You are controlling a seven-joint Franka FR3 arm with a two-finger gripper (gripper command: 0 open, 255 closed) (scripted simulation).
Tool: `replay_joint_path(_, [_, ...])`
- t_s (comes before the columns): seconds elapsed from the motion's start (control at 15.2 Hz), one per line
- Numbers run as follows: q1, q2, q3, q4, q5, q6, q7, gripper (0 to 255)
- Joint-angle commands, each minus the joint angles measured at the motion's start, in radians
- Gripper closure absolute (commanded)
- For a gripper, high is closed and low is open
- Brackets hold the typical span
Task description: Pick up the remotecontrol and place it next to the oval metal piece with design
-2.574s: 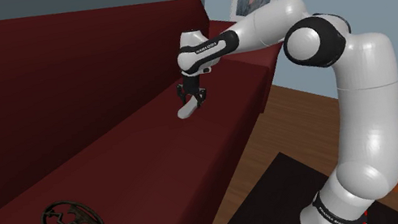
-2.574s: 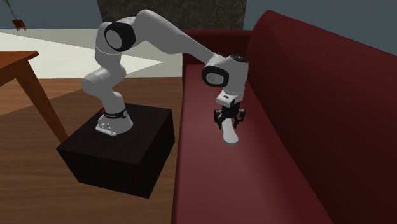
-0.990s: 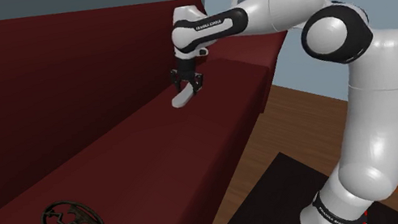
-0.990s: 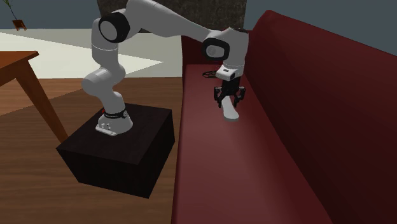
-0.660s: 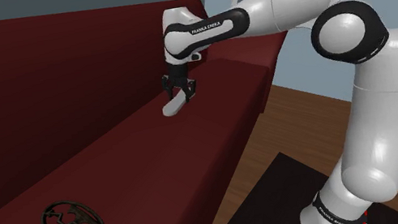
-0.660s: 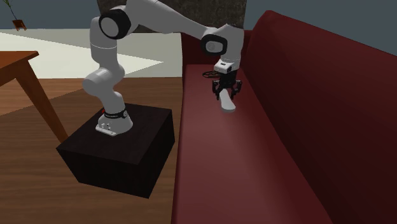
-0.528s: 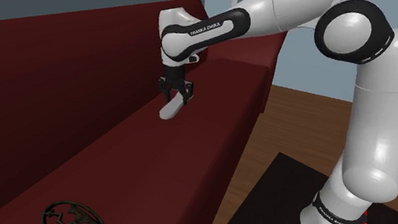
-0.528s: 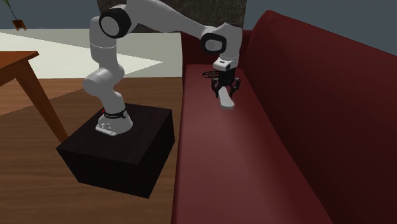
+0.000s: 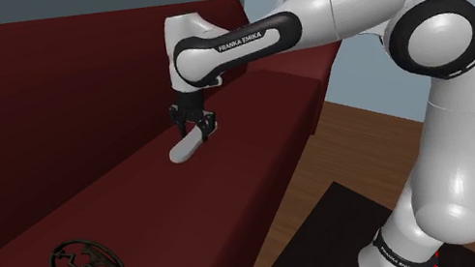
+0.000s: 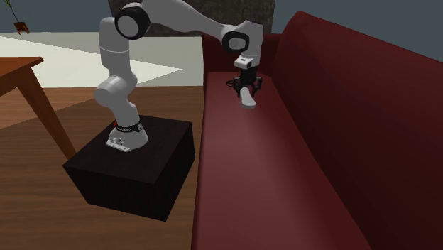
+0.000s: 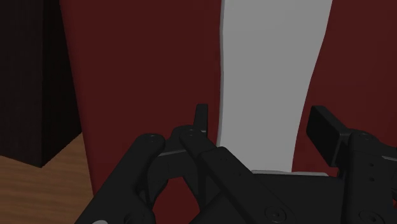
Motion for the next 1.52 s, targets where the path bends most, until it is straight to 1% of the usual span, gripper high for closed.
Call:
replay_joint_path(0.0, [0.029, 0.007, 0.016, 0.006, -0.004, 0.001, 0.048, 255])
replay_joint_path(0.53, [0.147, 0.055, 0.075, 0.068, -0.027, -0.020, 0.227, 255])
replay_joint_path(0.79, [0.211, 0.100, 0.100, 0.131, -0.045, -0.040, 0.316, 255])
replay_joint_path(0.86, [0.242, 0.126, 0.110, 0.167, -0.055, -0.053, 0.356, 255])
replay_joint_path(1.45, [0.244, 0.161, 0.103, 0.095, -0.069, 0.053, 0.365, 255])
